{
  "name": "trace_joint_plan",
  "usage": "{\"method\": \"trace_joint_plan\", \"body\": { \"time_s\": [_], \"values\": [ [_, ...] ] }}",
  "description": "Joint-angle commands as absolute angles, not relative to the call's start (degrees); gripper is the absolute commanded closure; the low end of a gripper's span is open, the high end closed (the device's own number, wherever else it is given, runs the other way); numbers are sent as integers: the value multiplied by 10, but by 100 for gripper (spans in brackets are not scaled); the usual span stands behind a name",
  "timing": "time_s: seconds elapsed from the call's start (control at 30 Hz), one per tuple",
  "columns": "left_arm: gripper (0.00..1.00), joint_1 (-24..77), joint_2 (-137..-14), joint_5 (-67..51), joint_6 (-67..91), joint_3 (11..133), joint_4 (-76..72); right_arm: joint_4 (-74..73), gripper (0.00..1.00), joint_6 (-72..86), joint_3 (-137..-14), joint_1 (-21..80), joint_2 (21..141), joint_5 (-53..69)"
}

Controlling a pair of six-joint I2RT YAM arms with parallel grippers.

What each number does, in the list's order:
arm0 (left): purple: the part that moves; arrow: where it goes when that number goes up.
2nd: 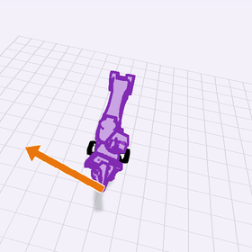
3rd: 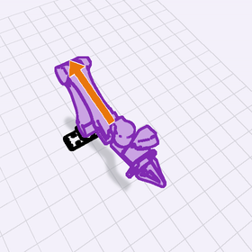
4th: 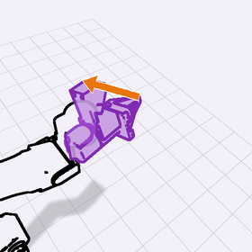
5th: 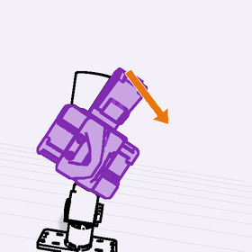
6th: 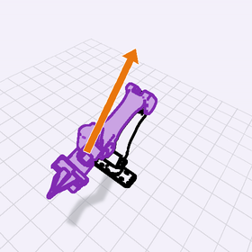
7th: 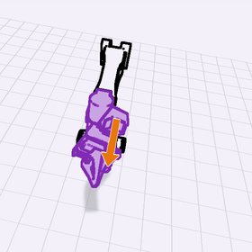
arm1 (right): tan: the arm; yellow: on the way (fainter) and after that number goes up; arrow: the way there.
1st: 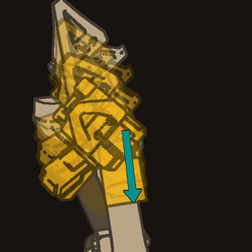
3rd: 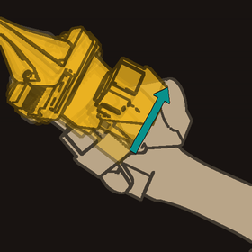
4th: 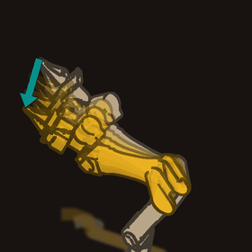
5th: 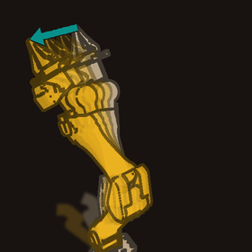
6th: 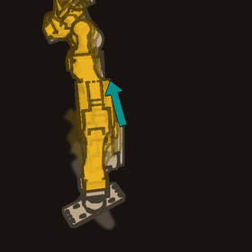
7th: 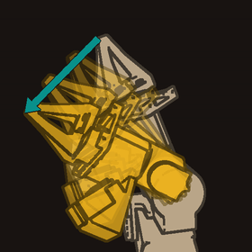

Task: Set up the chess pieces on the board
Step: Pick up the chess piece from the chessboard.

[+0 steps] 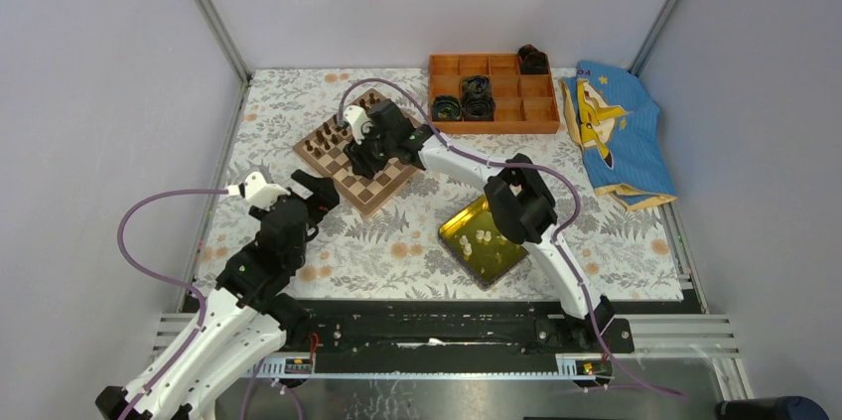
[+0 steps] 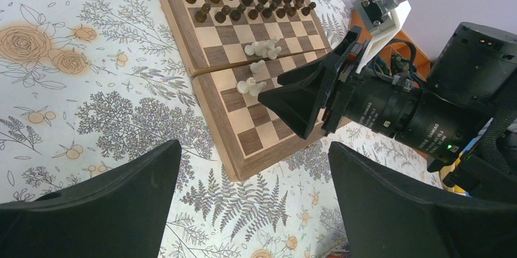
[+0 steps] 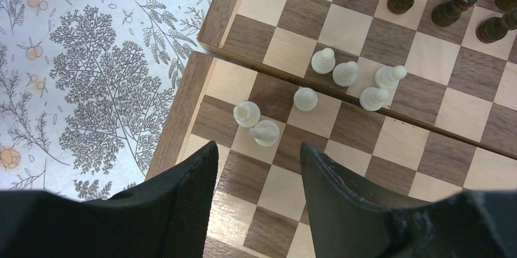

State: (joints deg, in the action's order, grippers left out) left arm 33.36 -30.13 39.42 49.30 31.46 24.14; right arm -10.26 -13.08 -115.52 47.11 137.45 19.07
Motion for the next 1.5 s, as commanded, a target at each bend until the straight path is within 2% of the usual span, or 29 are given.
{"method": "trace_joint_plan", "body": {
  "time_s": [0.0,0.37,0.7,1.2,1.47],
  "values": [
    [1,337,-295,407,497,315,241,-104,41,-135,-1195,476,1389,202],
    [1,337,-298,412,497,315,241,-109,42,-137,-1223,476,1412,201],
    [1,336,-300,415,498,312,240,-115,48,-140,-1242,475,1425,202],
    [1,336,-301,414,501,309,240,-108,75,-143,-1232,475,1417,198],
    [1,336,-300,414,501,308,240,-92,82,-144,-1203,475,1395,190]
  ]
}}
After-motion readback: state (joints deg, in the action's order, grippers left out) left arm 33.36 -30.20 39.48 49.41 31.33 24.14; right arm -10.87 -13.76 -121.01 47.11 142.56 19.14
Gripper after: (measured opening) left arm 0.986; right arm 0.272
